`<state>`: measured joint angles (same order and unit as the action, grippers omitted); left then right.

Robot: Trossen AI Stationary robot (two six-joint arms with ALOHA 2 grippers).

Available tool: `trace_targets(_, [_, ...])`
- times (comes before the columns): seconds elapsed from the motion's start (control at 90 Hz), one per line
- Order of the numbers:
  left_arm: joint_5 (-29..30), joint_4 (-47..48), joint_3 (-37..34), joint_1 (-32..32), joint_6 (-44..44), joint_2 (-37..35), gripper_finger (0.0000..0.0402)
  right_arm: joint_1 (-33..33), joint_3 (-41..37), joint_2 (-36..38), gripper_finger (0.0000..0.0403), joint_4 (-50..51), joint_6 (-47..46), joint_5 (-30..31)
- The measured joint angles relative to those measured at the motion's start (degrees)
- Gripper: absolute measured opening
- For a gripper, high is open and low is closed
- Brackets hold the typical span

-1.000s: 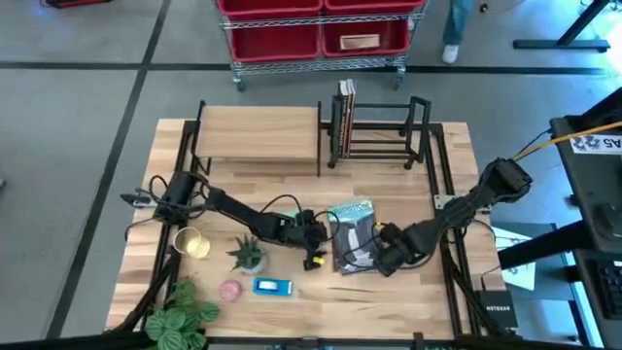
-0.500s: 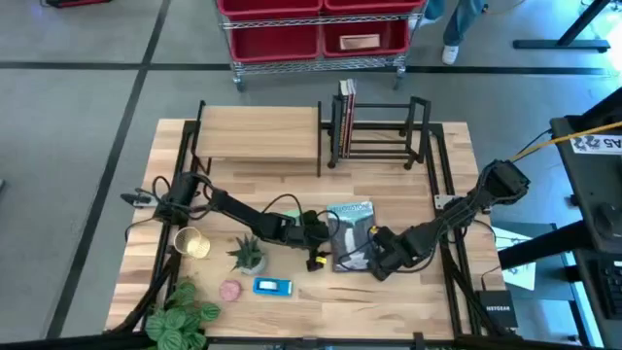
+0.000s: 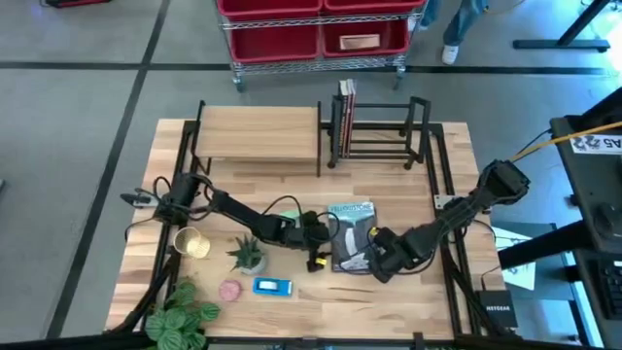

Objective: Stock shelves
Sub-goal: Remove the brown blue book from the bookshelf

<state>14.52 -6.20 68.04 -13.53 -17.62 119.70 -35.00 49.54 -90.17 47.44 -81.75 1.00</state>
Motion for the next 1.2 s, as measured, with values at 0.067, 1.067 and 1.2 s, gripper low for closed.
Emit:
trace_targets(0.067, [0.6,2.1,-0.1,-0.1,0.1,-1.2,0.0297,-0.8,1.8,0.0,0.0149,2.1,1.2,1.5])
trace_targets(1.067, [34.1,26.8,-0.2,-20.4,-15.4,-18.2,0.0297,41.9,12.9,10.3,0.0264,-10.5,53.8,34.5])
trace_targets(1.2, [34.4,26.8,-0.2,-21.0,-15.4,-18.2,0.0297,46.1,11.6,10.3,0.0272,-14.8,53.8,32.9])
